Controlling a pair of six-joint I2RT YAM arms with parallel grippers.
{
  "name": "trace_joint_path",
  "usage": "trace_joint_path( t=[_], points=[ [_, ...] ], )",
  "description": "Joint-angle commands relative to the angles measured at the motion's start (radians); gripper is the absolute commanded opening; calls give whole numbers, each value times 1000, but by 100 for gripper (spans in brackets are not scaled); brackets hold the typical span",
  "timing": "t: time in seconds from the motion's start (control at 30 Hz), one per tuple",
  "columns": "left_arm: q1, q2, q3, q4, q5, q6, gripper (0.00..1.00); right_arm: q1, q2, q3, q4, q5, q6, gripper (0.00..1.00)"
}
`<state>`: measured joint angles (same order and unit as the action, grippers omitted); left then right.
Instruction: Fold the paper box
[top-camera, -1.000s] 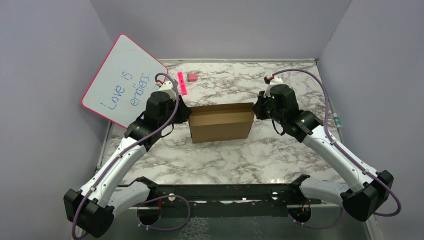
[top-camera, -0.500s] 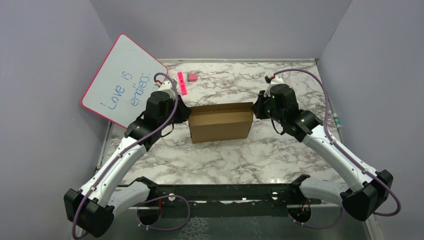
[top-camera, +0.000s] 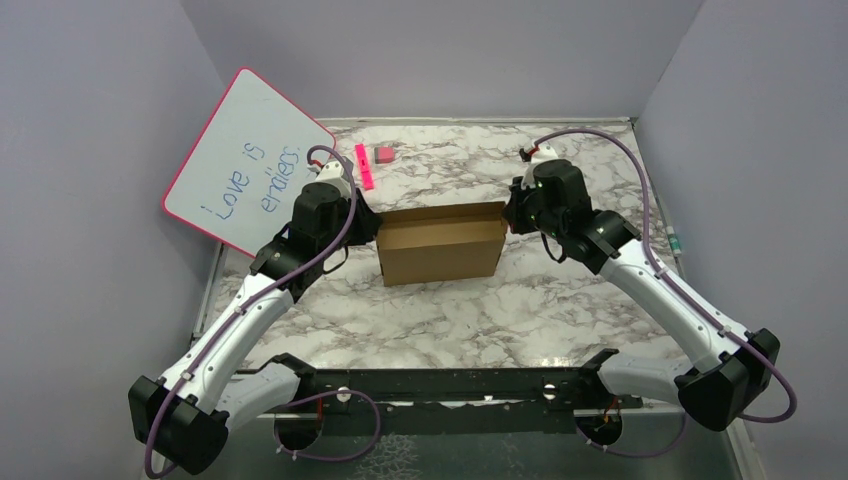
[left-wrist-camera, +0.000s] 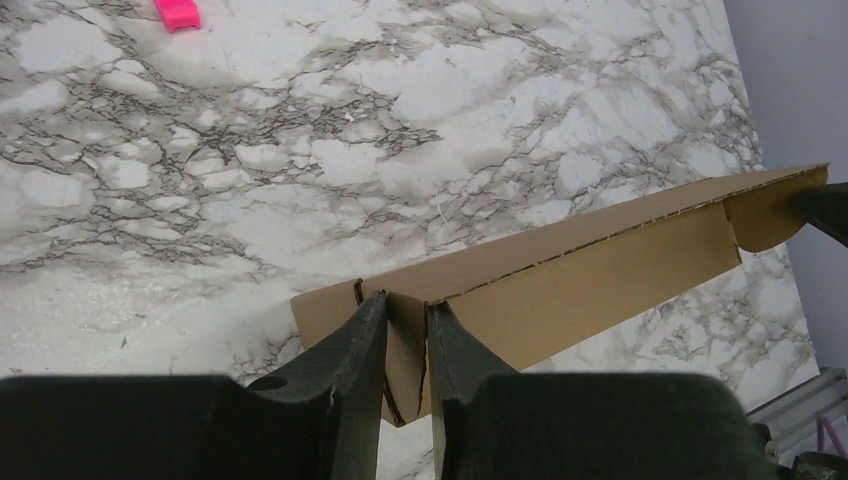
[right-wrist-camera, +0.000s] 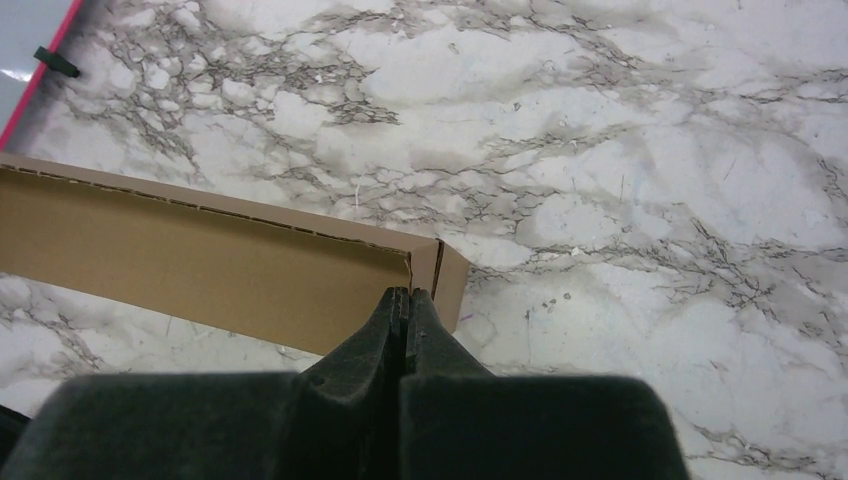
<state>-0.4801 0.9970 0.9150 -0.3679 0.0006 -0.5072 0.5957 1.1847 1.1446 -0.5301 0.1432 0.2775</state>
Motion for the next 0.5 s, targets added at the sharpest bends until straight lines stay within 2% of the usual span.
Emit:
trace_joint_path(
  t=[0.0, 0.47],
  points=[
    [-15, 0, -8, 30, 11, 1, 21, 14, 17, 29, -38, -72, -29, 1],
    [-17, 14, -4, 37, 30, -16, 21, 14, 17, -42, 71, -230, 86, 1]
  ],
)
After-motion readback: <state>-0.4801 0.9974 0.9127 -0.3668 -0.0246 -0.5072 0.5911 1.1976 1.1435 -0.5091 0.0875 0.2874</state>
